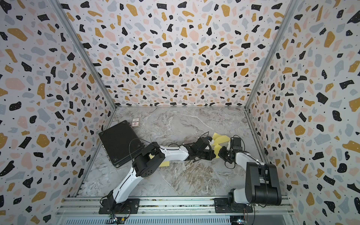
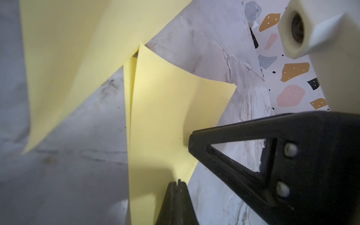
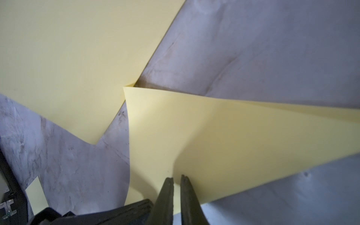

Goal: Fold the square paper diagonally
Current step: Fold the paper at the center of the board.

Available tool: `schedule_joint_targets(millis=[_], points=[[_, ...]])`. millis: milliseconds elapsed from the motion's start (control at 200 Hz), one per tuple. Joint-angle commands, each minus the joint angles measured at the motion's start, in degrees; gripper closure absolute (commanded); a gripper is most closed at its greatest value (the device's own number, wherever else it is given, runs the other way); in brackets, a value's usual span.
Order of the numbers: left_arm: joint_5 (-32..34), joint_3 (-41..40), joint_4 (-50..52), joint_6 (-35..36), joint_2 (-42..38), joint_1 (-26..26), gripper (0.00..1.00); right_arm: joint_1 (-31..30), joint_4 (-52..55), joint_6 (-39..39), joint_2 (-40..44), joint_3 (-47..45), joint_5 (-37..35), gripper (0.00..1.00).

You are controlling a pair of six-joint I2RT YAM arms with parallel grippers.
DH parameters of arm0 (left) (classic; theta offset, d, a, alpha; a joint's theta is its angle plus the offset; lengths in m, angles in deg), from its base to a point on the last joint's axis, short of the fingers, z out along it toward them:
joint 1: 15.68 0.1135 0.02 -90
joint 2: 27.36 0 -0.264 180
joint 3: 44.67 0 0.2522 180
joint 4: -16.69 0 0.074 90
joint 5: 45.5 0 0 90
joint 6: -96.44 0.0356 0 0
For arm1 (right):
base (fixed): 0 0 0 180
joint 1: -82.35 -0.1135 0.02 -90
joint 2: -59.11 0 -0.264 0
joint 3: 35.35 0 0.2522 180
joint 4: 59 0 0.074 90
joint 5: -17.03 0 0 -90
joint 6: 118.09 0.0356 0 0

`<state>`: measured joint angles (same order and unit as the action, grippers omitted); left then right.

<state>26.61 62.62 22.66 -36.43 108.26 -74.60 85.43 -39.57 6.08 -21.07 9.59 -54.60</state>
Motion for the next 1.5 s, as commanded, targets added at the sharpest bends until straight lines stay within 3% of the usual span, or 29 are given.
schedule_joint_targets(millis=[0, 551, 796, 1146, 1497], points=[[1.89, -1.11, -0.17, -0.32, 0.55, 0.29, 1.00, -0.06, 3.58, -0.36, 0.01, -1.33, -0.44, 0.85], [10.18, -9.31, 2.87, -2.87, -1.63, -0.60, 1.00, 5.87, 3.87, 4.10, 1.75, -2.84, -2.54, 0.83], [11.05, -10.47, 2.45, -2.57, -1.24, -1.38, 1.00, 12.38, 4.48, 5.16, 3.25, -4.01, -3.43, 0.83], [11.87, -10.33, 2.51, -1.52, -1.31, -2.16, 1.00, 16.57, 8.51, 6.09, 3.44, -0.88, -2.23, 0.83], [9.38, -8.07, 1.99, 0.76, -0.82, -3.09, 1.00, 16.30, 6.35, 2.95, 14.83, -1.88, 13.89, 0.83]])
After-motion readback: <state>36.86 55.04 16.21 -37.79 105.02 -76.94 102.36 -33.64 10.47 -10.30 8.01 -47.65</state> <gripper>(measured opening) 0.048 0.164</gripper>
